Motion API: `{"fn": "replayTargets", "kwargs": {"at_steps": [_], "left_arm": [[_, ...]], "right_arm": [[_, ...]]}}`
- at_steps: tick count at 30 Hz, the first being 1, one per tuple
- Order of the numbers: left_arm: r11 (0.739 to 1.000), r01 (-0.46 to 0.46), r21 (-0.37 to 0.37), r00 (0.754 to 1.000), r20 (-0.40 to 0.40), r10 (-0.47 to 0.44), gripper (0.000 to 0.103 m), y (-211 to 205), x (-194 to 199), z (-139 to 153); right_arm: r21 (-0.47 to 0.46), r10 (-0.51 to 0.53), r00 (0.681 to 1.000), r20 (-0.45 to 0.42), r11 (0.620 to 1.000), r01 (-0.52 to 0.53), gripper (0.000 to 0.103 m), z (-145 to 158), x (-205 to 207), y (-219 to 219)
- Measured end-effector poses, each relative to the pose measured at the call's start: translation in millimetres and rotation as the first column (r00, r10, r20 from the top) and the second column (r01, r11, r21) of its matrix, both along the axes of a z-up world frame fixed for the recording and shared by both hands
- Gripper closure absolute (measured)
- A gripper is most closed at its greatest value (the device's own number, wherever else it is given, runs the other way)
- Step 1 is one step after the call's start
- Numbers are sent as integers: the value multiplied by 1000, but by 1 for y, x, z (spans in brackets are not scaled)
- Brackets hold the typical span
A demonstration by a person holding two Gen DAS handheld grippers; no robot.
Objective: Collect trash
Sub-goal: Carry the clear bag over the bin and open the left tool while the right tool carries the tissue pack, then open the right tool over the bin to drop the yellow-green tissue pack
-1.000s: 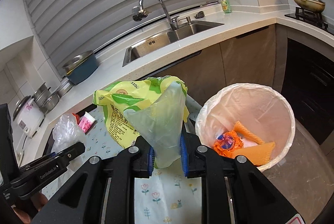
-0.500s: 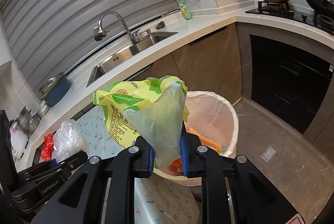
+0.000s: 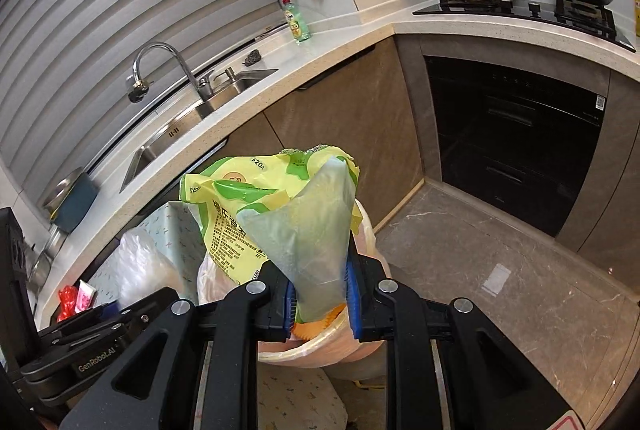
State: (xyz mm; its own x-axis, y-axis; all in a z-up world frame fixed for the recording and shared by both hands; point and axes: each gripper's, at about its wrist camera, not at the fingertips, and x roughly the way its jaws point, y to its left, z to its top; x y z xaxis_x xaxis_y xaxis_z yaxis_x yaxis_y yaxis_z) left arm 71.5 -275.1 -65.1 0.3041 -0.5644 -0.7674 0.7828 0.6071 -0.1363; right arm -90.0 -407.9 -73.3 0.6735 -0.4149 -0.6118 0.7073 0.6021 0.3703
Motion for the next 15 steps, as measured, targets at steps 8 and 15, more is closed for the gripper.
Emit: {"fn": "replayTargets", "kwargs": {"at_steps": [8, 15], "left_arm": [[999, -39, -21, 999, 31, 40, 36, 1, 8, 6], [995, -98, -21, 994, 46, 99, 35, 19, 19, 8]], "right_arm": [[-2, -1, 1000, -6, 1000, 1, 84, -2, 3, -2], [3, 23, 1000, -16, 1000, -23, 83, -5, 16, 3]]}}
